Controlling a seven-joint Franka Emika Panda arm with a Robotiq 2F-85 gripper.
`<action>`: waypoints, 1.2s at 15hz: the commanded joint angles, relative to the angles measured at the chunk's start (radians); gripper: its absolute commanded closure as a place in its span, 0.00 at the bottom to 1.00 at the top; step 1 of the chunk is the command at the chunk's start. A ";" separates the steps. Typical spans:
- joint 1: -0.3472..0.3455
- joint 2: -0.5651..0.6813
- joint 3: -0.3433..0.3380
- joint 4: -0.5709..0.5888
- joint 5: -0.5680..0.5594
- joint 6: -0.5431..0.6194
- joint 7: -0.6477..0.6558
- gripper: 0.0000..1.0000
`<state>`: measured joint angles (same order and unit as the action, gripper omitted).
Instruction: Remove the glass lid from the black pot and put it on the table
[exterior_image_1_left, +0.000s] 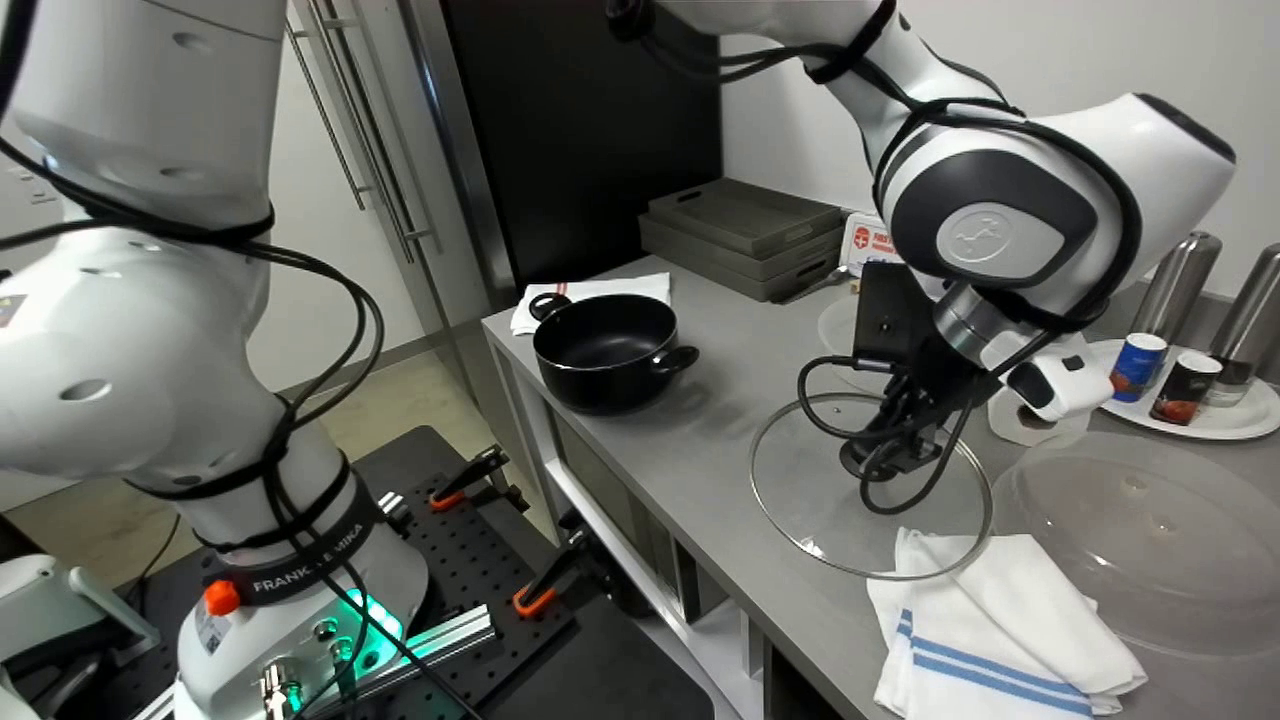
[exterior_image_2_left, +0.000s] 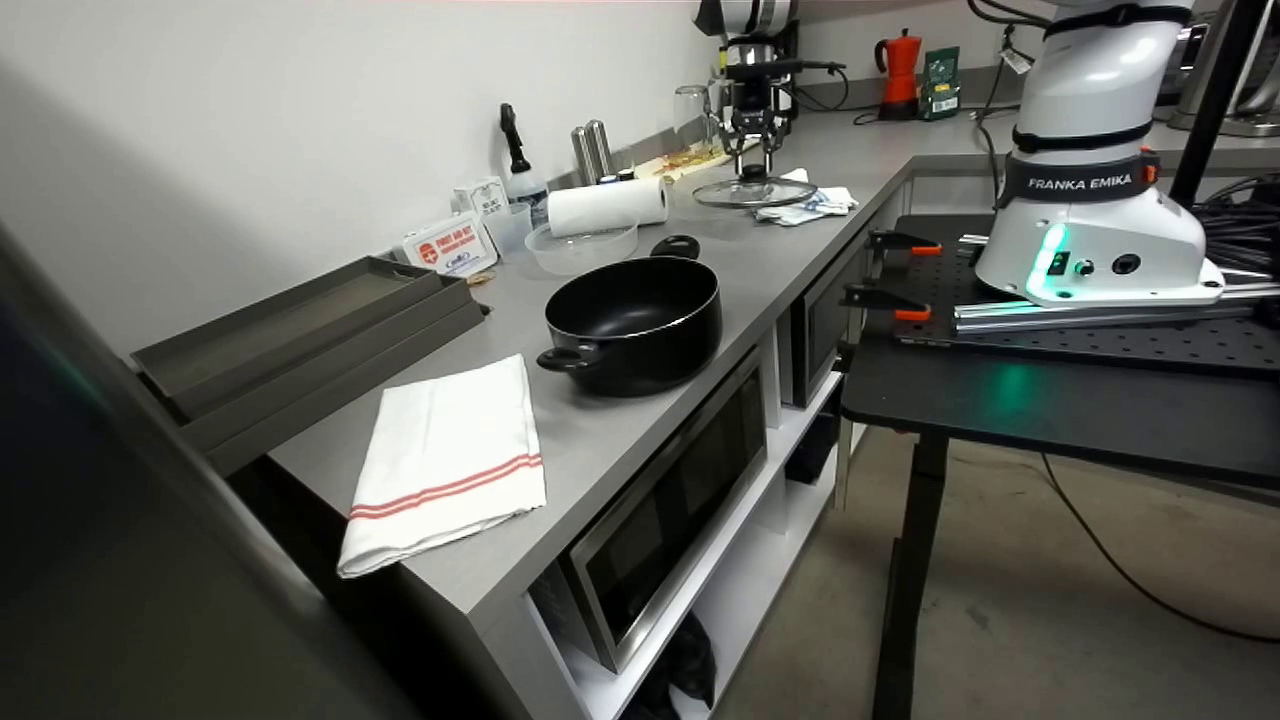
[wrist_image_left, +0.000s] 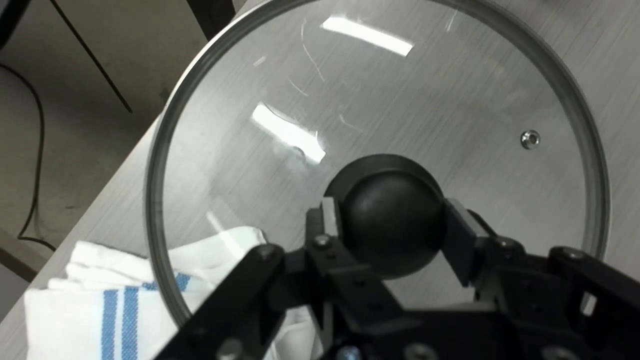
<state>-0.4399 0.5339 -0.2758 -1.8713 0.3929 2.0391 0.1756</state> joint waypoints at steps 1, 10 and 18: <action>0.032 0.026 -0.012 0.047 -0.052 -0.066 0.084 0.74; 0.048 0.105 0.002 0.111 -0.064 -0.126 0.128 0.74; 0.055 0.163 0.008 0.166 -0.063 -0.172 0.129 0.74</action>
<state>-0.3866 0.6761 -0.2674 -1.7557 0.3467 1.9299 0.2763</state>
